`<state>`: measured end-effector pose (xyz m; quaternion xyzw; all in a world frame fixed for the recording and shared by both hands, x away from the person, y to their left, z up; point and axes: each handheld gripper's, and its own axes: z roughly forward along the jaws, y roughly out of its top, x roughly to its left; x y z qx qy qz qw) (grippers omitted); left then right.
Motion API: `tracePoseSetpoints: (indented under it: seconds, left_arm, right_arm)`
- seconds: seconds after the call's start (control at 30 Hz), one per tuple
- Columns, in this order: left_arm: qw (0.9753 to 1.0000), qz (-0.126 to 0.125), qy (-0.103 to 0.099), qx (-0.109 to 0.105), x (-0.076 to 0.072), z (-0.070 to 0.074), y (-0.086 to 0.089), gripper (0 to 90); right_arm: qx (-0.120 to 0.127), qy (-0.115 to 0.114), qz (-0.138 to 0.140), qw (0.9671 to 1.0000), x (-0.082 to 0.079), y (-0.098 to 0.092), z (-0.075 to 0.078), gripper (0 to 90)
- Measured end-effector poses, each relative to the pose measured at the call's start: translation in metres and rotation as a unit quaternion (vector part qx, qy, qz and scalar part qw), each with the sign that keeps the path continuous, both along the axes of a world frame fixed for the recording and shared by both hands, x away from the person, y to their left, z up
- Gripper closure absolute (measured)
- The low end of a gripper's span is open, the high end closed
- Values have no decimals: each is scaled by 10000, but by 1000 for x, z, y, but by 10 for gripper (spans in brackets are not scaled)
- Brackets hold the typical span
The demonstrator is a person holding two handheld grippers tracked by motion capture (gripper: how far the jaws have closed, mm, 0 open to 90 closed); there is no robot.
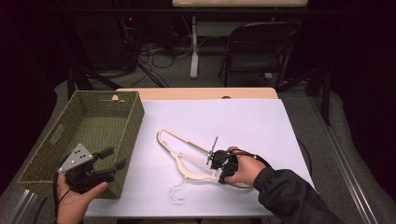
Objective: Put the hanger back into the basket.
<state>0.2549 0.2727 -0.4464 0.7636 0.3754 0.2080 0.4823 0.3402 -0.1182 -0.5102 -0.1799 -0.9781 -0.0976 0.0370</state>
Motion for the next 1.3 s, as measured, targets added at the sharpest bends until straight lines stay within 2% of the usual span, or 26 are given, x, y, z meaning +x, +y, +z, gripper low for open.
tracePoseSetpoints:
  seconds: [0.03, 0.07, 0.23, 0.3, 0.37, 0.4, 0.43, 0.5, 0.53, 0.6, 0.63, 0.7, 0.8, 0.83, 0.87, 0.9, 0.93, 1.03, 1.1, 1.17, 1.2, 1.3]
  left_arm:
    - [10000, 0, 0, 0, 0, 0, 0, 350]
    - [9999, -141, 34, 13, 0, -2, -9, 350]
    - [9989, -422, 186, 81, 4, -13, -31, 356]
    - [9979, -582, 288, 5, 5, -17, -40, 362]
    - [9974, -651, 302, -16, 5, -19, -45, 367]
    - [9967, -748, 323, 5, 7, -24, -55, 371]
    - [9967, -748, 323, 5, 7, -24, -55, 373]
    - [9953, -858, 431, 114, 14, -36, -68, 377]
    - [9953, -858, 431, 114, 14, -36, -68, 377]
    - [9944, -909, 498, 217, 20, -46, -76, 377]
    - [9932, -995, 483, 359, 25, -57, -83, 377]
    - [9918, -1100, 544, 344, 31, -66, -89, 373]
    - [9914, -1129, 515, 425, 37, -75, -94, 365]
    - [9908, -1128, 532, 530, 41, -82, -98, 356]
    - [9908, -1128, 532, 530, 41, -82, -98, 348]
    - [9901, -1137, 517, 634, 43, -85, -100, 348]
    - [9896, -1124, 421, 790, 44, -88, -103, 328]
    - [9877, -1143, 372, 997, 48, -96, -109, 318]
    - [9875, -1139, 352, 1036, 49, -97, -111, 317]
    - [9862, -1155, 285, 1148, 51, -100, -114, 317]
    - [9850, -1201, 225, 1215, 53, -101, -117, 318]
    - [9846, -1185, 125, 1279, 54, -103, -121, 328]
  right_arm:
    - [13, 3, 25, 10000, -1, -2, 2, 804]
    - [12, 3, 50, 10000, -2, -4, 3, 804]
    - [45, 50, 150, 9999, -8, -15, 5, 803]
    - [32, 67, 185, 9998, -11, -19, 5, 803]
    - [23, 87, 202, 9998, -11, -21, 6, 803]
    - [58, 106, 198, 9997, -12, -24, 6, 803]
    - [58, 106, 198, 9997, -12, -24, 6, 803]
    - [87, 89, 214, 9997, -13, -25, 7, 803]
    - [79, 112, 196, 9997, -13, -26, 8, 803]
    - [81, 112, 204, 9997, -13, -26, 9, 803]
    - [87, 152, 217, 9996, -13, -27, 10, 803]
    - [132, 127, 201, 9996, -13, -28, 10, 803]
    - [167, 152, 168, 9996, -13, -28, 11, 803]
    - [199, 177, 146, 9995, -13, -28, 11, 803]
    - [172, 160, 156, 9996, -13, -28, 12, 803]
    - [172, 160, 156, 9996, -13, -28, 12, 803]
    - [195, 133, 202, 9995, -12, -28, 14, 803]
    - [193, 160, 136, 9996, -12, -28, 16, 803]
    - [182, 160, 132, 9996, -12, -28, 16, 803]
    - [137, 189, 157, 9996, -12, -29, 18, 803]
    - [197, 170, 145, 9996, -12, -29, 18, 803]
    - [150, 181, 153, 9996, -12, -29, 20, 803]
